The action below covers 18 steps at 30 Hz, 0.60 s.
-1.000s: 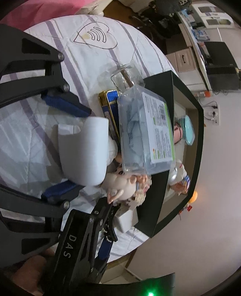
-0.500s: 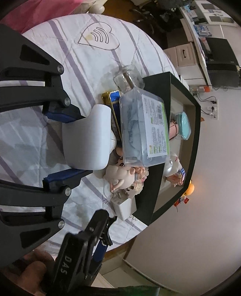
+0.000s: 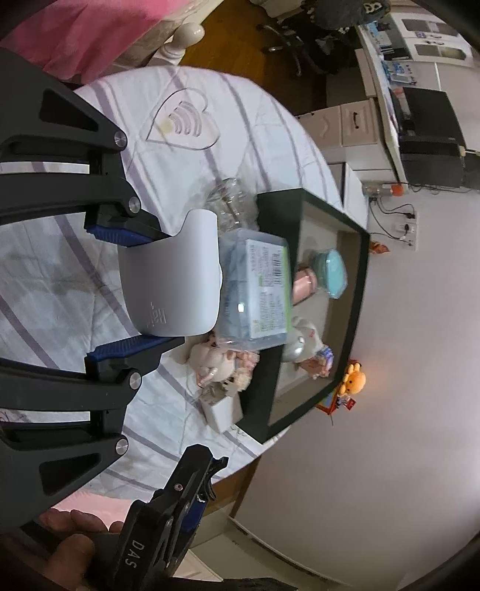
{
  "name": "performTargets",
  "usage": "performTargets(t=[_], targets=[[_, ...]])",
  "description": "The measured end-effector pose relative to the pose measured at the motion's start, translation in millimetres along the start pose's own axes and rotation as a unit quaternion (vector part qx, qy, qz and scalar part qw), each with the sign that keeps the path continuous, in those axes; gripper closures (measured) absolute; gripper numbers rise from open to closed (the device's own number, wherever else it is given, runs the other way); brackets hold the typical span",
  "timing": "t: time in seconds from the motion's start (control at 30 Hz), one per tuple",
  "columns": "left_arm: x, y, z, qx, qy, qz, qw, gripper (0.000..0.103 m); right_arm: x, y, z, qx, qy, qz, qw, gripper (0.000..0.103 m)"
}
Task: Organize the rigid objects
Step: 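Carry the white cup and black clip into the green box and release both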
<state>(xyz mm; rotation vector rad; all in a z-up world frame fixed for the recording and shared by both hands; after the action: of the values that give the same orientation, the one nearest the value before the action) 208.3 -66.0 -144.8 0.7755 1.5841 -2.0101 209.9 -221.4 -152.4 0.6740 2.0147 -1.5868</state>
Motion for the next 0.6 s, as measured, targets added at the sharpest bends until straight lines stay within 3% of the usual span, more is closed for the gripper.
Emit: performTargets(t=[0.3,0.6], targets=[[-47,-23,-2,-0.007,0.018,0.042,0.9989,0.06,-31,-14,-17,-0.008,-0.026,0.025,0.999,0.008],[-114,-18,-10,-0.011,0.029,0.074,0.9968,0.06,-90,-20,-32,-0.014,-0.048,0.063,0.997,0.008]])
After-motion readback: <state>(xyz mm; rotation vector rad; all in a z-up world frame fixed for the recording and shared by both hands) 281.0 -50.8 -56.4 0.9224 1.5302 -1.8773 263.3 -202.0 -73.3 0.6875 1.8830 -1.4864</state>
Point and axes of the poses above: each gripper's, at about its wrist camera, not at the fingertips, and y roughly the way its jaws point, z to its right, x to its underside, the point moved 9 cm from there along y, roughly the way its jaws point, and after that the axes turned 2 degrees about y, right-handed, at the moved point
